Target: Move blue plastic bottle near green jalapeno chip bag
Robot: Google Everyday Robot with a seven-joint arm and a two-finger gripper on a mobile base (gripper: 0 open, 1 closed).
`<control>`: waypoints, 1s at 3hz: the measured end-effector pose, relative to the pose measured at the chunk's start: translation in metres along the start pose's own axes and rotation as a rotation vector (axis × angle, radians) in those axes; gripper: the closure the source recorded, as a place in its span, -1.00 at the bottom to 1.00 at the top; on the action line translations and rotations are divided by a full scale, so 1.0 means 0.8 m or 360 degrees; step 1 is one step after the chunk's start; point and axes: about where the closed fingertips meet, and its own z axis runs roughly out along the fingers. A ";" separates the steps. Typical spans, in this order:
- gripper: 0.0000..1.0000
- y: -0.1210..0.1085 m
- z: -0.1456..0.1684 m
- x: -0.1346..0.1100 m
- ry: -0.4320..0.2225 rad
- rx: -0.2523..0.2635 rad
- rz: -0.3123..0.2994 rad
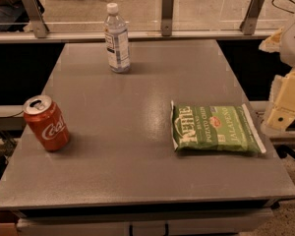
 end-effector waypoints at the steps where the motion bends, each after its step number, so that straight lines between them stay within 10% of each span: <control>1: -1.00 0.000 0.000 0.000 0.0000 0.0000 0.0000; 3: -1.00 -0.075 0.061 -0.053 -0.0199 0.0058 0.0025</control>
Offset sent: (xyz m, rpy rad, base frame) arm 0.0794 0.0306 -0.0289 0.1140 -0.0498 0.0126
